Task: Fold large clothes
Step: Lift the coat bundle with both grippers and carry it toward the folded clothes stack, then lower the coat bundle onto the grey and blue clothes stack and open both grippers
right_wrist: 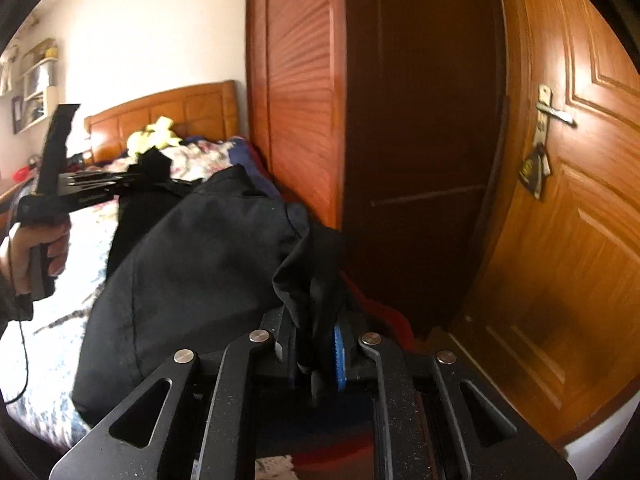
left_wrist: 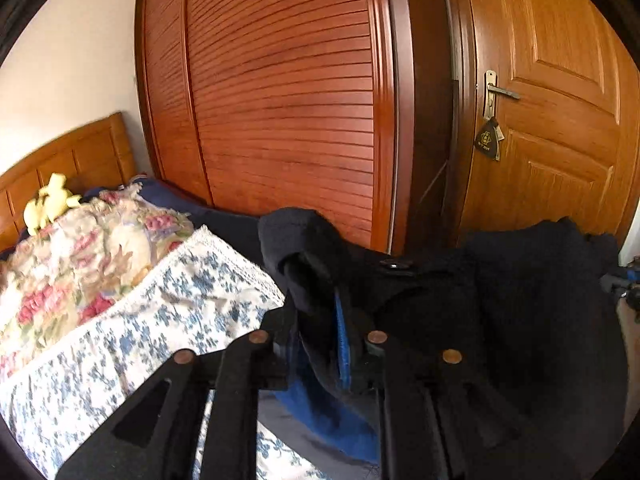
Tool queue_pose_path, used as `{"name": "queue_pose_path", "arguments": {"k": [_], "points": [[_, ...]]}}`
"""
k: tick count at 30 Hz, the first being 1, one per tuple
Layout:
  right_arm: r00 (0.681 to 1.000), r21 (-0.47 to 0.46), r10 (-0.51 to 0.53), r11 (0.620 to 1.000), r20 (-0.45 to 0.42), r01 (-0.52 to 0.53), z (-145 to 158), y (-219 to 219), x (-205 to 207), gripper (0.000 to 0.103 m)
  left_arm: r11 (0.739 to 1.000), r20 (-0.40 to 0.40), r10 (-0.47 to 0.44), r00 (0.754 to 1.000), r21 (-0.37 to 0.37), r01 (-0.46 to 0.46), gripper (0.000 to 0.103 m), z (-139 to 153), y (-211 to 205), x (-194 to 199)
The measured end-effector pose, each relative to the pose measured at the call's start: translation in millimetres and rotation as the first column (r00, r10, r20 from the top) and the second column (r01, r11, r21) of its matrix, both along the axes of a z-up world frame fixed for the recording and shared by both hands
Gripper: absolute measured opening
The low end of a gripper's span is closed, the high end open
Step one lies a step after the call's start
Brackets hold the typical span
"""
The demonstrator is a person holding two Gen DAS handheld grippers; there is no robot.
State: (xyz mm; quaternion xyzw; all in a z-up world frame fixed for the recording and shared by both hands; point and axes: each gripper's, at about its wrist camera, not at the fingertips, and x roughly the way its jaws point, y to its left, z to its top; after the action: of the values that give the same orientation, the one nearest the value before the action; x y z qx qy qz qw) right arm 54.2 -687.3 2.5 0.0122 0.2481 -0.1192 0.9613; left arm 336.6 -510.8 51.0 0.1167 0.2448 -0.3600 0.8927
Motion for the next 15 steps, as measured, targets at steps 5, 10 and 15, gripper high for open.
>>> {"name": "queue_pose_path", "arguments": {"k": [5,10,15], "points": [[0.998,-0.056,-0.063,0.997,-0.030,0.061,-2.8,-8.2,-1.8,0.057,0.999,0.011,-0.030,0.999,-0.014,0.030,0.032,2.3,21.0,-13.5],[0.996,-0.109,-0.077,0.991,0.050,0.082,18.1,0.5,-13.7,0.061,0.996,0.036,-0.077,0.996,-0.033,0.078,0.043,3.3,51.2,-40.7],[0.993,-0.081,0.068,0.995,0.093,-0.061,28.8,34.2,-0.9,0.061,0.990,0.039,-0.103,0.994,-0.088,0.106,0.054,2.5,84.9,-72.7]]}}
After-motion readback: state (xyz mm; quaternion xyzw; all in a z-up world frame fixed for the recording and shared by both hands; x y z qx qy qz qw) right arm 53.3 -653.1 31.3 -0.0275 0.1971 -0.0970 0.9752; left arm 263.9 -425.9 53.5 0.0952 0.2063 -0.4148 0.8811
